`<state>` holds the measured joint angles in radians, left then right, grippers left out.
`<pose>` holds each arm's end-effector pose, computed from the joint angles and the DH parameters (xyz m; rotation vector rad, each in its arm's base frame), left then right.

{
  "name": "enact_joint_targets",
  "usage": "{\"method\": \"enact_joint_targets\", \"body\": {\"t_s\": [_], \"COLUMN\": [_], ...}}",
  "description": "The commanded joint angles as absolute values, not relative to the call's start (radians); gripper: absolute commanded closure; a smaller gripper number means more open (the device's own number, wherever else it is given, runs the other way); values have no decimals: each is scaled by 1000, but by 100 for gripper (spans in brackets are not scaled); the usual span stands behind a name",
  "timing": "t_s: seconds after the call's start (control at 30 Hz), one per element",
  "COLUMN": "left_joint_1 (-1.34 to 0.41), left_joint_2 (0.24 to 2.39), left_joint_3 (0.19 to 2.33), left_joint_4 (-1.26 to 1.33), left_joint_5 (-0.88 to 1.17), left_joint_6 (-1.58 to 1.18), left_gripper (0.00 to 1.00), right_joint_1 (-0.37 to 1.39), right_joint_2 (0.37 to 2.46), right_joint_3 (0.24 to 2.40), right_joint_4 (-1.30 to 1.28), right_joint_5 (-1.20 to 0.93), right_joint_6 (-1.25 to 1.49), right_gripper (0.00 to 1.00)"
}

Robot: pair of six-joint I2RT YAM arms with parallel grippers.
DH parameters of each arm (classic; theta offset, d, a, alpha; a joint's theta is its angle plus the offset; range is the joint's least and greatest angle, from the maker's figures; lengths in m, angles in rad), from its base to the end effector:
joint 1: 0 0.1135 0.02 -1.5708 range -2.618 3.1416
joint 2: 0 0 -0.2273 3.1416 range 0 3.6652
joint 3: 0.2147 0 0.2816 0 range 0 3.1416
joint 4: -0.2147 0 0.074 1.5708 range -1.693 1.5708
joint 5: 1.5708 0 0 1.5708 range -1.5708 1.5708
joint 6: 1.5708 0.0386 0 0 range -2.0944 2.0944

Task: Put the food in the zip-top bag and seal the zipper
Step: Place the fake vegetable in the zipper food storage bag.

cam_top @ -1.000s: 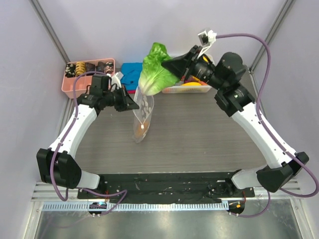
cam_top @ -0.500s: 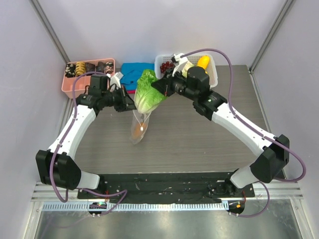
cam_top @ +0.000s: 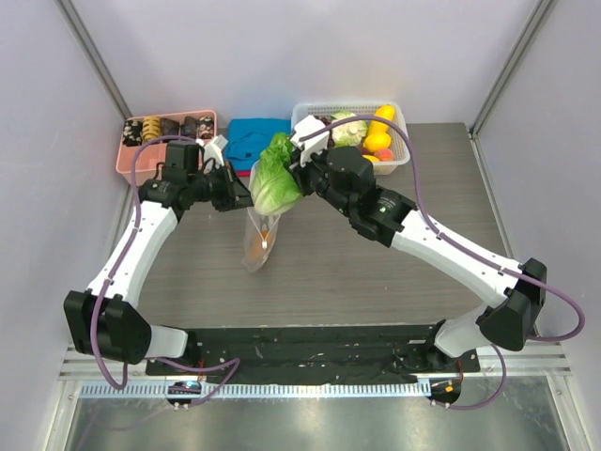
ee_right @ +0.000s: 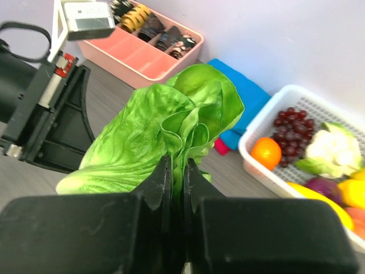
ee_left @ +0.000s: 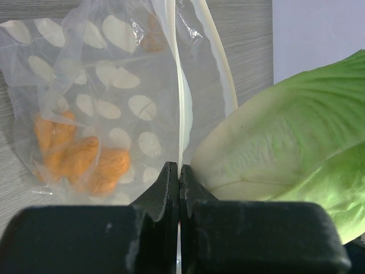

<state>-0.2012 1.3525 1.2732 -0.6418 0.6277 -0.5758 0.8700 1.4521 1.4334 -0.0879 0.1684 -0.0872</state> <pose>0.3177 -0.0879 0.3039 -0.0986 2.3750 -1.1095 0.2504 0.2868 0.3821 -0.6648 1.5599 0.4478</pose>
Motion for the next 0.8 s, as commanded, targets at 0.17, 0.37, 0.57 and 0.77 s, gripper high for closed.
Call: {"method": "enact_joint_targets", "body": {"t_s": [0.17, 0.37, 0.57, 0.77], "left_joint_1": [-206, -201, -193, -193], "left_joint_2": [1278, 1276, 1256, 1244], "left_joint_3": [1310, 1307, 1256, 1158], "left_joint_4": [-575, -588, -503, -304], "left_joint_5": [640, 637, 693, 759], "left_joint_6": [-601, -598, -681, -813], "left_gripper": [100, 100, 100, 100], "right_joint_1": [907, 890, 876, 874], "right_joint_2": [1482, 1442, 1433, 1414], "right_joint_3": [1471, 1428, 1430, 1448], "right_joint_4": [-161, -129, -100, 38], "right_joint_5": [390, 362, 367, 256], "right_joint_6": [-239, -239, -203, 53], "right_gripper": [99, 99, 99, 99]}}
